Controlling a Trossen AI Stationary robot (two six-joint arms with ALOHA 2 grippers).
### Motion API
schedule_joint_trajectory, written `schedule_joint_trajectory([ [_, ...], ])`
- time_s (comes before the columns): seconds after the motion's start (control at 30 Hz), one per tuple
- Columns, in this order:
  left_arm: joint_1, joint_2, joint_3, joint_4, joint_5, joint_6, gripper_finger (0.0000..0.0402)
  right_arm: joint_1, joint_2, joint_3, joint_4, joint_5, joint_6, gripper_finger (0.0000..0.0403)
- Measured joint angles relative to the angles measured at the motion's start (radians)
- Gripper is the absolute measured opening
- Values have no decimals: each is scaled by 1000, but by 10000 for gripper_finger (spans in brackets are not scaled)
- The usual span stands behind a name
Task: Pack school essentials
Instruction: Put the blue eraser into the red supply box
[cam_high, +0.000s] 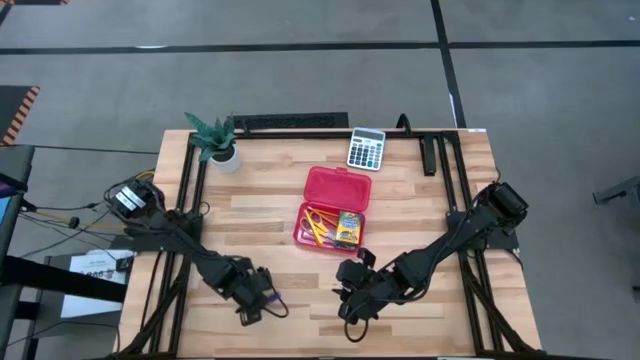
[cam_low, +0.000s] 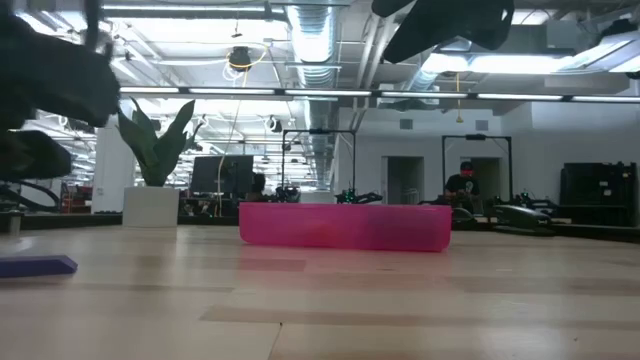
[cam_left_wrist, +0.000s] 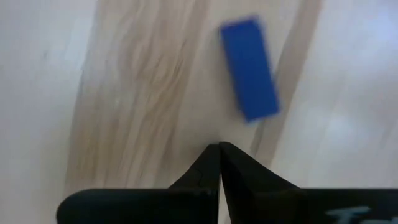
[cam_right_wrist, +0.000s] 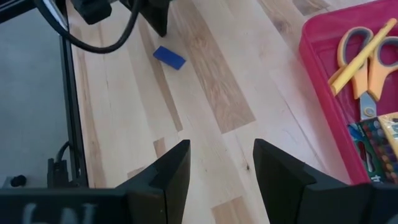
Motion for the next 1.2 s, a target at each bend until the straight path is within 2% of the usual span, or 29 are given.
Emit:
schedule_joint_trajectory([
  [0.1,48,7,-4,121,9,70,0,1,0,0,-2,-1,16,182],
  [0.2,106,45,0,337,-56,131,0,1,0,0,-5,-1,21,182],
  [0.3,166,116,14,533,7,151,0,2,0,0,-5,-1,28,182],
  [0.43,223,220,107,595,65,198,0,12,0,0,-6,-1,69,182],
  [0.57,251,246,192,521,87,280,0,42,0,0,-17,0,72,182],
  [0.67,253,179,233,393,101,311,0,57,0,0,-21,10,73,182],
  [0.8,227,42,245,113,-5,342,0,67,0,0,-25,40,73,182],
  [0.9,160,-41,231,-66,-95,400,0,73,0,0,-34,55,73,182],
  [1.03,64,-100,158,-53,-128,393,0,71,0,0,-48,60,66,182],
  [1.2,39,-92,40,151,-140,346,0,71,1,0,-48,64,65,182],
])
